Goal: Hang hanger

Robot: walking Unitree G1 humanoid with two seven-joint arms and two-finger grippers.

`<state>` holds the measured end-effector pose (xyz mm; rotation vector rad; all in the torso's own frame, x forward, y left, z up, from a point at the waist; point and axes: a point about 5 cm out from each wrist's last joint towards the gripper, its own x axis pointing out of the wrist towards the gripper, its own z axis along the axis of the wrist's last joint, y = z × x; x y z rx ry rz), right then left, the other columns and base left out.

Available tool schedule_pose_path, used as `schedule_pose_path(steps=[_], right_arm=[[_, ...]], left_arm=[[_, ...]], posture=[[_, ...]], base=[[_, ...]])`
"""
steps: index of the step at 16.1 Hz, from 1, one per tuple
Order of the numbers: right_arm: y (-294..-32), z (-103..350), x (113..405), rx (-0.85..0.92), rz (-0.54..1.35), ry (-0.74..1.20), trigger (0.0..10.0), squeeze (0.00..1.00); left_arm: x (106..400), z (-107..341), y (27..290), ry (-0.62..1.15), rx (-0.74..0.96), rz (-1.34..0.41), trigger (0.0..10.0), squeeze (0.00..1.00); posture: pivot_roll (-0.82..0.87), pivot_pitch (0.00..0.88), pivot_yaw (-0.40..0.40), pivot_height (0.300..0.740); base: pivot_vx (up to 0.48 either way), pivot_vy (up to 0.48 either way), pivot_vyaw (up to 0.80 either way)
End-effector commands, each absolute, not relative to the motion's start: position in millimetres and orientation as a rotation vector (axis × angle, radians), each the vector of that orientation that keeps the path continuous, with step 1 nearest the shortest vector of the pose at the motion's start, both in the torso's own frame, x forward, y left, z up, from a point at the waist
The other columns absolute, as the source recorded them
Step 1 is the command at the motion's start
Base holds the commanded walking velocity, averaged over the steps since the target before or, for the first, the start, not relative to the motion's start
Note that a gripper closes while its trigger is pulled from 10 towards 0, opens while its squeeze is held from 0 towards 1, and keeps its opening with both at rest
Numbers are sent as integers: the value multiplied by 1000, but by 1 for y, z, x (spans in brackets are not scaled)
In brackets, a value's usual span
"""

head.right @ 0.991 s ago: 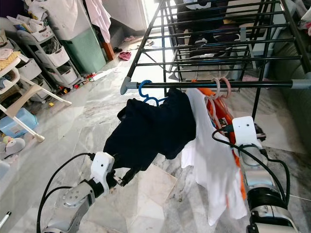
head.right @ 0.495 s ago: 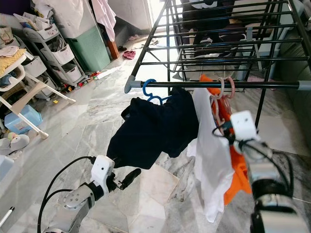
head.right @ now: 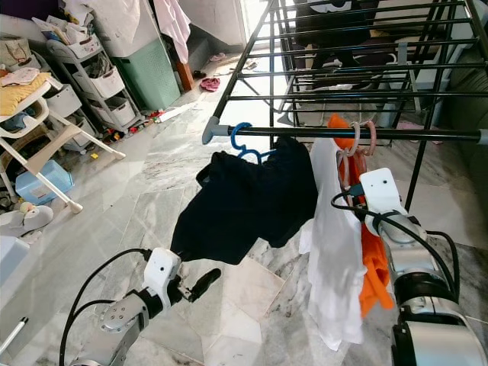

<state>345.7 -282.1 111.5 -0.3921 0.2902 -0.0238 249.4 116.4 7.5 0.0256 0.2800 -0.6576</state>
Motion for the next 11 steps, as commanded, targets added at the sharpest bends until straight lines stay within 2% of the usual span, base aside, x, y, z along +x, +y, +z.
schedule_pose_path(steps=[1,5,11], right_arm=[[-275,116,353,-367,-21,277,0,0],[-279,116,353,-293,-70,286,0,0],[-282,114,352,-298,-137,286,0,0]], left_arm=[[251,7,122,283,54,-654,10000,0],[251,4,123,289,57,-660,10000,0],[250,0,124,295,56,-670,10000,0]], posture=[[-239,7,200,740],[-237,5,203,740],[-238,5,203,740]], base=[[0,0,0],[0,0,0],[0,0,0]])
